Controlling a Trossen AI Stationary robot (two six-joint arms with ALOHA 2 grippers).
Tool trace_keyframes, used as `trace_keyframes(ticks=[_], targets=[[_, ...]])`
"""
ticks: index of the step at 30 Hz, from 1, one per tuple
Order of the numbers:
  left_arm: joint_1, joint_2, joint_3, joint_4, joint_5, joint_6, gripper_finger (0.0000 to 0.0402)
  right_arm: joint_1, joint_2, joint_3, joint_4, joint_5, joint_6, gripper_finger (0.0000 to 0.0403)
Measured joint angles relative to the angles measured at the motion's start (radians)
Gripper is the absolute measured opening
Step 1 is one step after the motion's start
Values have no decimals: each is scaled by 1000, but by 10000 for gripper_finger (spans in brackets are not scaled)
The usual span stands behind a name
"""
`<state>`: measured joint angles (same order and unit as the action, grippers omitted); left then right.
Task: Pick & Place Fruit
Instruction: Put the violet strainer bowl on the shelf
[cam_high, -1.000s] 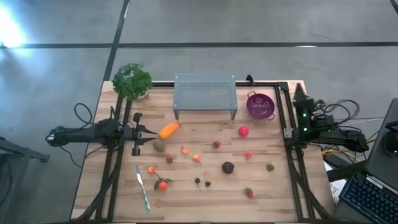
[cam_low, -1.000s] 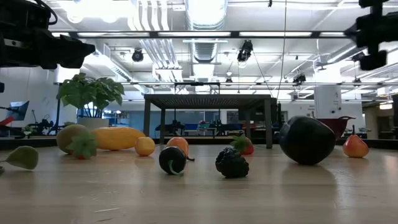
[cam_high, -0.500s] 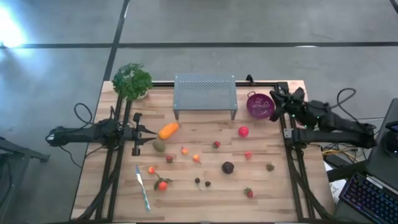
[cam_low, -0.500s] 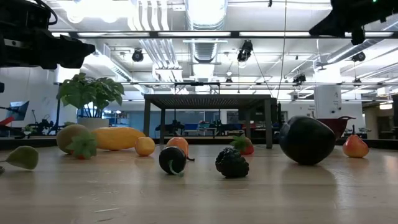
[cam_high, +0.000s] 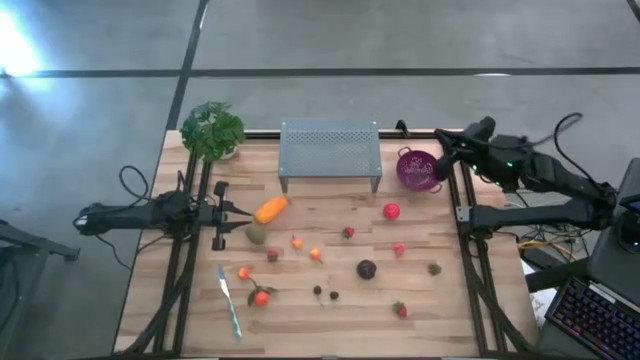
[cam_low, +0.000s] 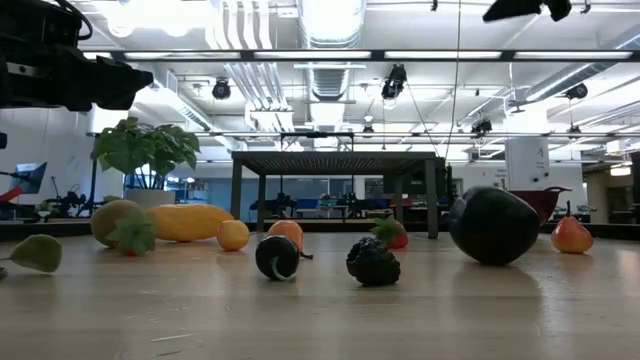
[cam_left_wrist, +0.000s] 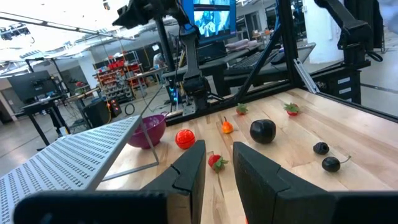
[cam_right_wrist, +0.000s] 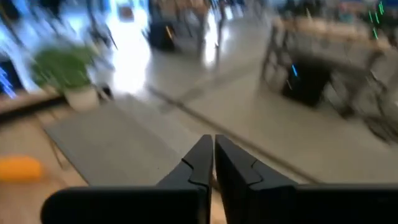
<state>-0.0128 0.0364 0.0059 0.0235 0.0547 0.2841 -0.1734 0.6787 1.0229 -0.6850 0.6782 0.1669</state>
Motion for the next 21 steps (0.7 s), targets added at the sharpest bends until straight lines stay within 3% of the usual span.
trace_keyframes(ticks=[4, 9, 15, 21], targets=[[0, 0, 0, 0, 0, 0, 87, -74, 98, 96, -246, 1, 114, 56], [0, 0, 0, 0, 0, 0, 87, -175, 204, 173, -489, -77, 197, 123], [0, 0, 0, 0, 0, 0, 87, -370, 280, 188, -538, -338, 133, 186], [0, 0, 0, 0, 0, 0, 87, -620, 408, 184, -531, -509, -10, 207]])
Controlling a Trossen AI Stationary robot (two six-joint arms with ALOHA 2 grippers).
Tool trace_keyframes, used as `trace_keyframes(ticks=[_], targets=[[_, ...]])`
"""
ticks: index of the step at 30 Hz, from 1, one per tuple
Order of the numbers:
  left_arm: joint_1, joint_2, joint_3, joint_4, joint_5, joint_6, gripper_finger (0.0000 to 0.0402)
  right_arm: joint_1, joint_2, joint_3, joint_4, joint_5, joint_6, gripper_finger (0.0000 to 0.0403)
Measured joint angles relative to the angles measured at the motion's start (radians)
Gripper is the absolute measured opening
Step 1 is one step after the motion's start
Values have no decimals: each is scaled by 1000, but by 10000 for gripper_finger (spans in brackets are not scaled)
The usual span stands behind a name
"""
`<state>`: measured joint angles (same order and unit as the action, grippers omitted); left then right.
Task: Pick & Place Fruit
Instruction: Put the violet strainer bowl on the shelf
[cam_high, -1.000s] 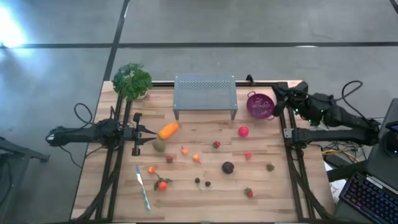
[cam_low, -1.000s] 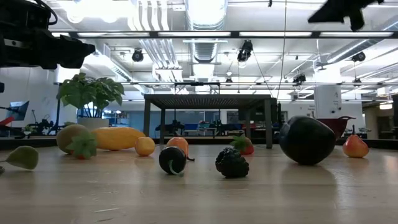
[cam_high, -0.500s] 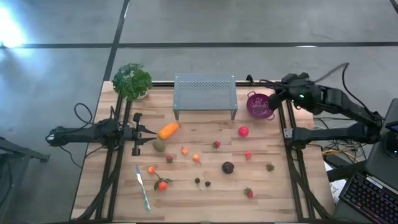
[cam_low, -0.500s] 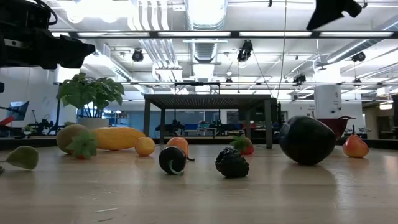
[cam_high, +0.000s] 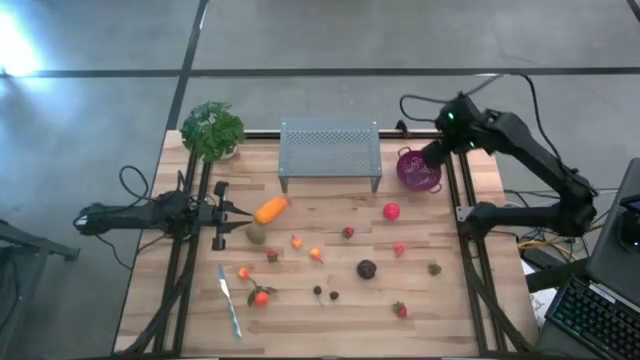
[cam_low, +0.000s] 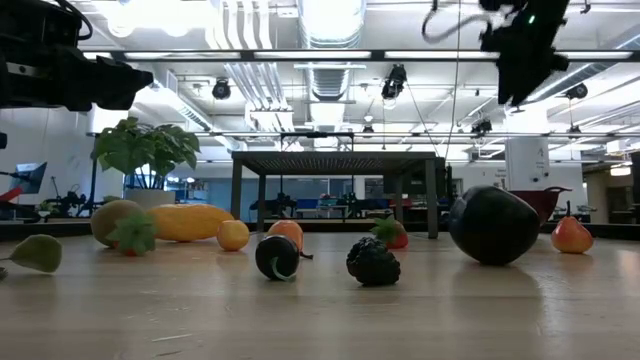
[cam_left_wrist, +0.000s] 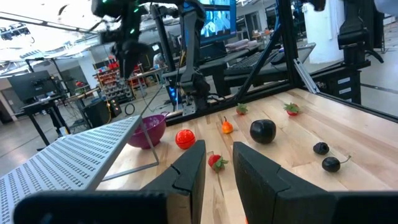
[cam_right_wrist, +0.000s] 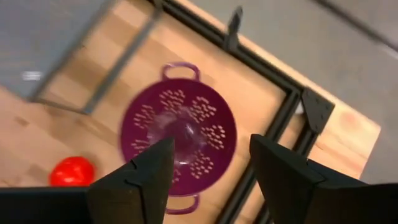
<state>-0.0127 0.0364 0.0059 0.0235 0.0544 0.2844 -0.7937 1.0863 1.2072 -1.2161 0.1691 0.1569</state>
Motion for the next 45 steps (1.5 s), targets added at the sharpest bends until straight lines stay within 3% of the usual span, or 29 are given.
trace_keyframes(ticks=[6, 18, 30, 38, 45], targets=[[0, 0, 0, 0, 0, 0, 87, -140, 152, 0, 35, -39, -92, 200], [0, 0, 0, 0, 0, 0, 87, -196, 318, 0, 48, -63, -153, 175], [0, 0, 0, 0, 0, 0, 87, -209, 321, -41, 107, -84, -136, 184], [0, 0, 0, 0, 0, 0, 87, -214, 340, -143, 208, -96, -107, 165], [0, 0, 0, 0, 0, 0, 87, -215, 339, -151, 241, -92, -90, 152]])
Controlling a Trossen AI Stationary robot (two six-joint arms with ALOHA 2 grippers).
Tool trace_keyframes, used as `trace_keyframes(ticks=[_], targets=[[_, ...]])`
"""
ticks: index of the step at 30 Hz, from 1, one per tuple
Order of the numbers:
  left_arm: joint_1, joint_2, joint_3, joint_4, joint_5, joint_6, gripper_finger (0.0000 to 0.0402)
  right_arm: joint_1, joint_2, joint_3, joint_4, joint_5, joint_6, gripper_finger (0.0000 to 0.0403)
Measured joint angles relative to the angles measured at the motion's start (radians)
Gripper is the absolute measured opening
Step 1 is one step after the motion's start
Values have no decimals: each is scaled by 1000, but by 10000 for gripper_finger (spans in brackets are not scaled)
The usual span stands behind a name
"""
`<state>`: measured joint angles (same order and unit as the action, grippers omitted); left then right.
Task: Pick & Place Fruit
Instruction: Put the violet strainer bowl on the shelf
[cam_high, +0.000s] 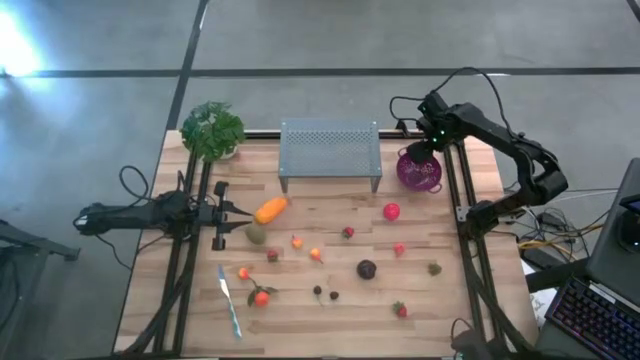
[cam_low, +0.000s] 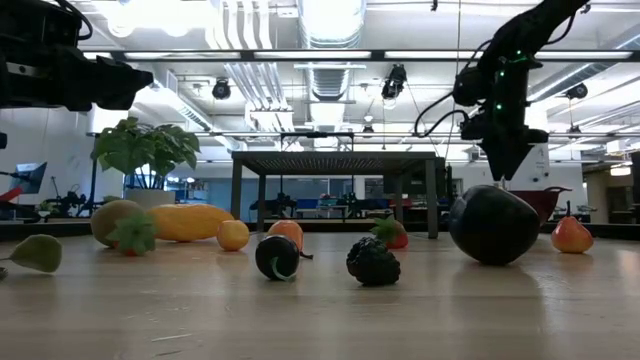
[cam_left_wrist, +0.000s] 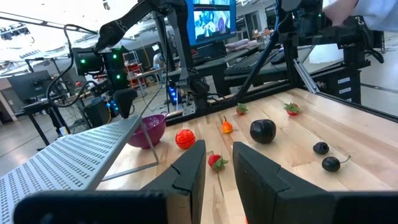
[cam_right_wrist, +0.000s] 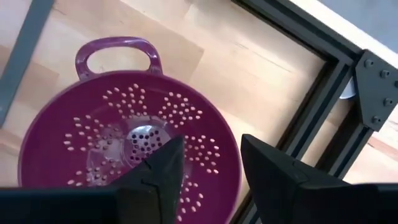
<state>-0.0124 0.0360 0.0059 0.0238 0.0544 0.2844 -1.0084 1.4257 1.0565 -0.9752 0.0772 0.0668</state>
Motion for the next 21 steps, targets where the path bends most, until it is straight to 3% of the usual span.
trace_keyframes(ticks=[6, 21], targets=[[0, 0, 0, 0, 0, 0, 87, 0, 48, 4, 71, -4, -120, 144], [0, 0, 0, 0, 0, 0, 87, 0, 237, 101, 19, -6, -251, 122]])
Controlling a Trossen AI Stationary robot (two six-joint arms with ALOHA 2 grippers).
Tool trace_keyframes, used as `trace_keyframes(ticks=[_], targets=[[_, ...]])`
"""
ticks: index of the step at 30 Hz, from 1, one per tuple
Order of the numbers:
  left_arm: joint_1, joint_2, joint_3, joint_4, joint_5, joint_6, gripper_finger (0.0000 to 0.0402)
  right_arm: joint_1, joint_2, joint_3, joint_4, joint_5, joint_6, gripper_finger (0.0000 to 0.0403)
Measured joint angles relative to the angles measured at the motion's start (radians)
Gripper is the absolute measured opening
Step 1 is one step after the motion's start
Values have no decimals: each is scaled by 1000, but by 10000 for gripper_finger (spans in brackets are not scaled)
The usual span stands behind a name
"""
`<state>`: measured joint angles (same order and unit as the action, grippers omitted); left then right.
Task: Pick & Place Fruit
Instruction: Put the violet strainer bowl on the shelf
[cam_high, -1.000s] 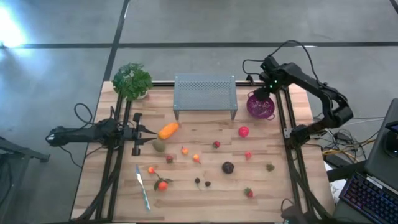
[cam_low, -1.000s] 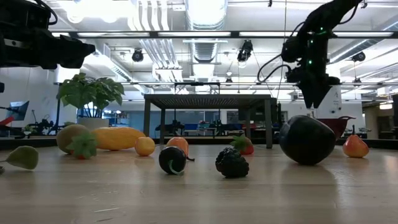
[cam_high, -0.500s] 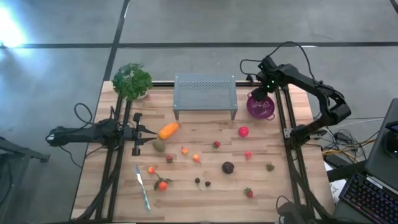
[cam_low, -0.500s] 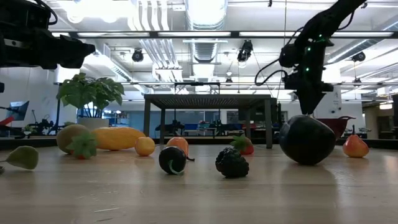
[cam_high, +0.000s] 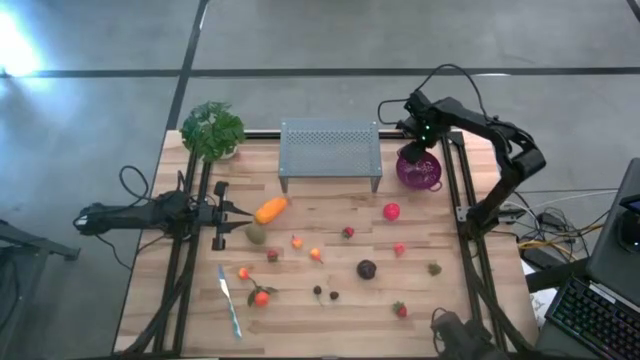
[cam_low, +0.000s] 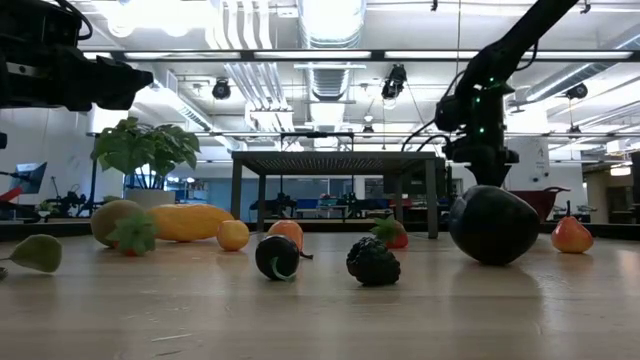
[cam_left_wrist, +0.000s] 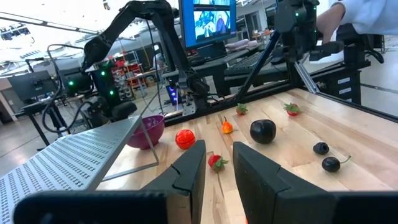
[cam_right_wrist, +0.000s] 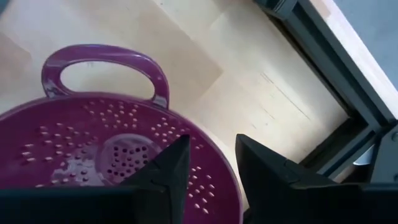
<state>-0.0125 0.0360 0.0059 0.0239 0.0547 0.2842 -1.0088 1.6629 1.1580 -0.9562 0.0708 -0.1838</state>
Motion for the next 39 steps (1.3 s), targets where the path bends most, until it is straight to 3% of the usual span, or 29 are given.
trace_keyframes(ticks=[12, 25, 39], targets=[[0, 0, 0, 0, 0, 0, 87, 0, 4, -3, -35, 0, -62, 92], [0, 0, 0, 0, 0, 0, 87, 0, 8, -3, -56, -4, -95, 14], [0, 0, 0, 0, 0, 0, 87, 0, -33, 54, -170, 17, -141, 9]])
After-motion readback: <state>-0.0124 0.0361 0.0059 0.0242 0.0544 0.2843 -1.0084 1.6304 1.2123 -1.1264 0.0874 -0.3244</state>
